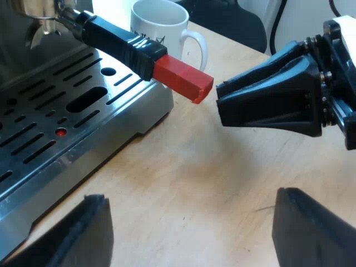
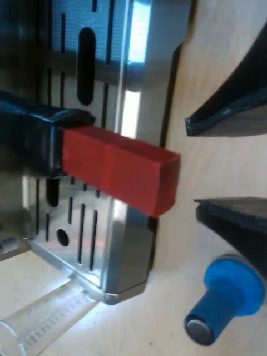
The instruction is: Grind coffee beans and then tamp
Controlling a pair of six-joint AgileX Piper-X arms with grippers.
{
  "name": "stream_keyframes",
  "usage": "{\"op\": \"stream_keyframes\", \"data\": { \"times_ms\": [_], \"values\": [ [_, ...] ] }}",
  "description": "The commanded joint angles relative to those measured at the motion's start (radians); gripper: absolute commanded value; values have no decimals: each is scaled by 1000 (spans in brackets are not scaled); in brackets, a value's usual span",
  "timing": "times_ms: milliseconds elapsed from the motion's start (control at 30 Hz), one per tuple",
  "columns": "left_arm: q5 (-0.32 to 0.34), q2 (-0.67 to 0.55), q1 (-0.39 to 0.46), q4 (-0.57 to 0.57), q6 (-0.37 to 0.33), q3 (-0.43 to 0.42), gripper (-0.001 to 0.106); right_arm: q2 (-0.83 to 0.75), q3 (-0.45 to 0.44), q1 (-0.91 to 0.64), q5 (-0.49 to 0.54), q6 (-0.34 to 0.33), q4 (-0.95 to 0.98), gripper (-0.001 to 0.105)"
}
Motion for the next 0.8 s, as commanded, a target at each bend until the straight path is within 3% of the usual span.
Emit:
{"op": "stream_keyframes", "data": {
  "times_ms": [33,400,567,800],
  "values": [
    [12,-3,-5,-18,-1,1,63,14,-2,2,10,-5,-39,29],
    [12,-3,-5,-18,-1,4,63,71,-2,2,111,-5,-148,29],
    [12,-3,-5,-18,-1,4,63,71,-2,2,208,-53,-166,29],
    [12,-3,-5,-18,-1,4,63,71,-2,0,266,-53,-158,29]
  ]
}}
